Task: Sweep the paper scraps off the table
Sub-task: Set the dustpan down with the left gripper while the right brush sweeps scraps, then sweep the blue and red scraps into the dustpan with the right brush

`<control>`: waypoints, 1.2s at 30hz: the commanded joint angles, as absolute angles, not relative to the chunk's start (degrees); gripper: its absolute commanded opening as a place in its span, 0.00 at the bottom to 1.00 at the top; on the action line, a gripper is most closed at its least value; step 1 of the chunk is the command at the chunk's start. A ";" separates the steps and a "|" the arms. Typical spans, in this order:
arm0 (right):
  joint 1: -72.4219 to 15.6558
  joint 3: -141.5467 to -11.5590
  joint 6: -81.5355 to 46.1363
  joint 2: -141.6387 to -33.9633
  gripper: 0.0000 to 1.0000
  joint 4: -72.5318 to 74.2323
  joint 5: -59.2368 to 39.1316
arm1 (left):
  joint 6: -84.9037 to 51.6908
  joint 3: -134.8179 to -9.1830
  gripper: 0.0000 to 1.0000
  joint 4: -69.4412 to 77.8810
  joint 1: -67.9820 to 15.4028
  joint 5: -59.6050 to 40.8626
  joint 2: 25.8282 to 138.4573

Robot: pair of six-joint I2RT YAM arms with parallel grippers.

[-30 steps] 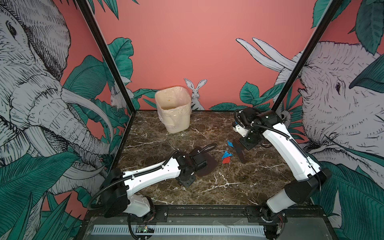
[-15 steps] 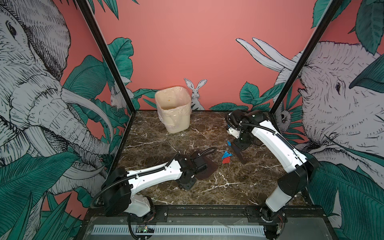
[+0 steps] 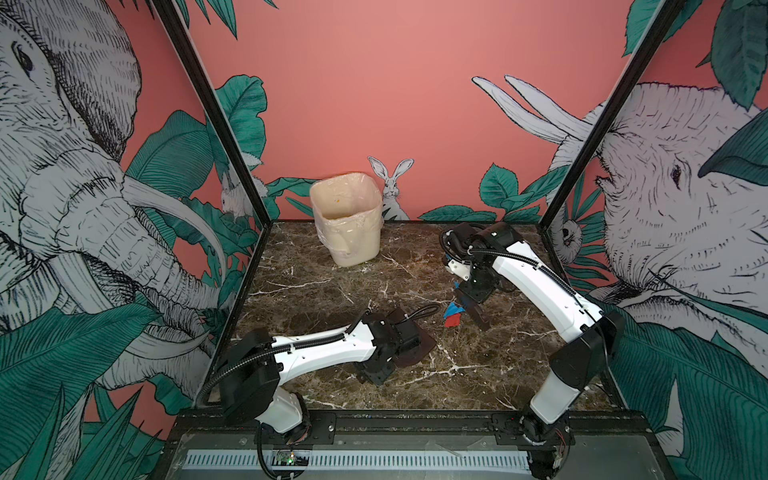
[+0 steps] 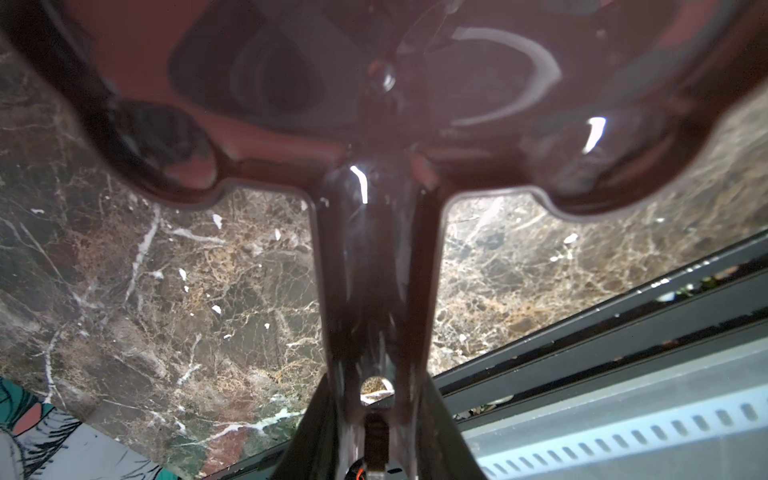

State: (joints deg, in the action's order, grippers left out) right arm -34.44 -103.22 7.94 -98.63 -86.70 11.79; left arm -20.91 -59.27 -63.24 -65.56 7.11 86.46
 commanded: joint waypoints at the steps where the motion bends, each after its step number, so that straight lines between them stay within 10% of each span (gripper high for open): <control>1: -35.54 -102.93 8.35 -98.87 0.00 -88.50 12.49 | -20.16 -61.22 0.00 -64.98 -66.07 8.15 87.04; 36: -40.52 -111.14 9.36 -106.14 0.00 -90.52 16.39 | -14.43 -63.06 0.00 -60.51 -66.27 0.37 91.64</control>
